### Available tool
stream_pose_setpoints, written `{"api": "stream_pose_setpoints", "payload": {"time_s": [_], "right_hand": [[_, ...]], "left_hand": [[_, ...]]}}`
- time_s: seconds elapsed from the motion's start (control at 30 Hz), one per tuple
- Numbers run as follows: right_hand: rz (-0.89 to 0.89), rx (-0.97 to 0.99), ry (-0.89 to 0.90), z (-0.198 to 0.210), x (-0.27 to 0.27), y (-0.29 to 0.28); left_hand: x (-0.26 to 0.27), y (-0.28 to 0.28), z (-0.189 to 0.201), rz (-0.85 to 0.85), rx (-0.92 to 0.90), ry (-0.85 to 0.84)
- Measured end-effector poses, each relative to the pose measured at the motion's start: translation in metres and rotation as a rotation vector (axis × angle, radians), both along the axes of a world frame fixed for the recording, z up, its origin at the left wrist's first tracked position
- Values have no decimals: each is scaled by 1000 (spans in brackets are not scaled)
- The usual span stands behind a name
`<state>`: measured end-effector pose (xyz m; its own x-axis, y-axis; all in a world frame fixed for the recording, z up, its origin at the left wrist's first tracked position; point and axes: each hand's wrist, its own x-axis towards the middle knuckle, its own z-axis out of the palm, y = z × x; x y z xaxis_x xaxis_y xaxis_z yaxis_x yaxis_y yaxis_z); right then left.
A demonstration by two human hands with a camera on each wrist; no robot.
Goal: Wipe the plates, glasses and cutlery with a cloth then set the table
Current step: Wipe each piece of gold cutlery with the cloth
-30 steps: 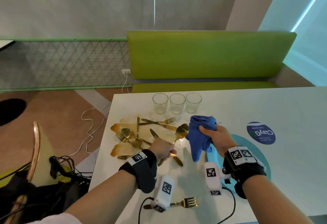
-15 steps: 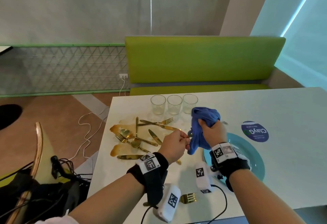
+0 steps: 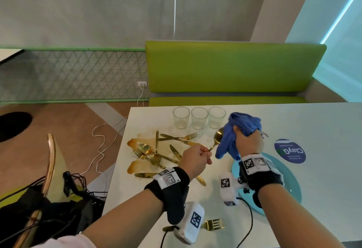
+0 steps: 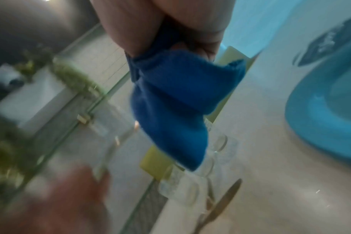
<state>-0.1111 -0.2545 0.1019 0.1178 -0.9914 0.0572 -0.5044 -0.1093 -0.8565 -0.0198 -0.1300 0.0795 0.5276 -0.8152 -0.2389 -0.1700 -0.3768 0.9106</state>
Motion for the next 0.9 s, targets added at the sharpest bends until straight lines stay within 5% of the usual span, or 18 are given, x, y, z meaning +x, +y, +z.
{"api": "stream_pose_setpoints", "payload": {"time_s": [0.13,0.23,0.43,0.57,0.73,0.9], "right_hand": [[207,184,-221,1,-11,5],[414,305,-137,-11,-6,21],[273,509,-434,-11,8,25],[225,475,-407,0,11,17],[128,461,-503,1,10,-2],[272,433,-271,-17,19,22]], "left_hand": [[20,-1,2,151,-42,83],[21,-7,9,126,-99,101],[6,-15,10,-38,-146,131],[3,-10,10,-56,-124,283],[1,4,-2,-44,-28,260],[1,-3,-2,-48,-41,143]]}}
